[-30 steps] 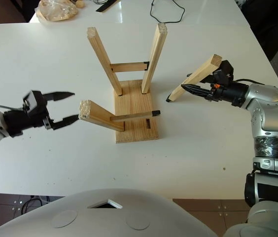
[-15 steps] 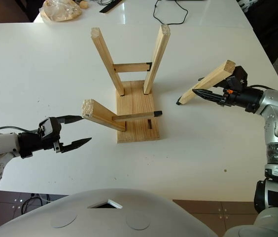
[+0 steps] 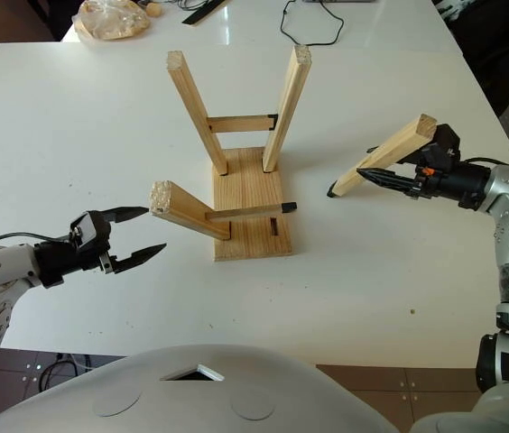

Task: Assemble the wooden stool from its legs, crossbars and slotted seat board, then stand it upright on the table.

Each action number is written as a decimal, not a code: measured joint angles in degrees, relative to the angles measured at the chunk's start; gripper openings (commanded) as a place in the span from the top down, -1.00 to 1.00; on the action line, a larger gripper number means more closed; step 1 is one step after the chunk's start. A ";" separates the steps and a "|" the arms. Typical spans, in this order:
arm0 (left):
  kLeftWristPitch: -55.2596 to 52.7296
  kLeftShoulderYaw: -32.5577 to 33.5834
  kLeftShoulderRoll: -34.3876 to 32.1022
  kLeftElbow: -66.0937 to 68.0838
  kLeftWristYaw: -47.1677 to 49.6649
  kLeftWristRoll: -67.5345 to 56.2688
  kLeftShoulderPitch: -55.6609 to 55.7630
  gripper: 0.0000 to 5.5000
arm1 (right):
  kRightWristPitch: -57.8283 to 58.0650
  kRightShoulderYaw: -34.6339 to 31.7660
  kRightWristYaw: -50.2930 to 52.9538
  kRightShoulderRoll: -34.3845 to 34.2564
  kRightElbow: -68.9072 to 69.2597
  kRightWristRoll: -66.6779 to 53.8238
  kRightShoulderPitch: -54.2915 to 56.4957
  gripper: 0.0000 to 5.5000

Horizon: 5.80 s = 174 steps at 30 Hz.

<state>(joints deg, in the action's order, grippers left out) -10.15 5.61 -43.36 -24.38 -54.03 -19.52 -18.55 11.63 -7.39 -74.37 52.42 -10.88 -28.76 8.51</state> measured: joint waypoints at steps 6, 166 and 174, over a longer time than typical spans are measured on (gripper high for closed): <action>1.15 1.39 -1.58 2.88 -1.54 0.62 0.63 -0.37 | 2.39 0.37 -3.11 1.72 7.97 -3.22 -4.42 0.27; -2.84 -7.76 -1.48 0.39 -7.82 -0.89 12.80 -0.37 | -4.78 22.60 -3.94 -4.61 18.49 2.33 9.67 0.27; -9.51 1.77 -5.20 10.22 -12.81 -11.96 19.24 -0.37 | -5.66 23.05 -5.06 -4.61 17.00 2.31 10.57 0.27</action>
<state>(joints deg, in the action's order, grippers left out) -19.66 7.38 -48.56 -14.16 -66.84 -31.48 0.68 5.97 15.67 -79.44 47.81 6.12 -26.45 19.08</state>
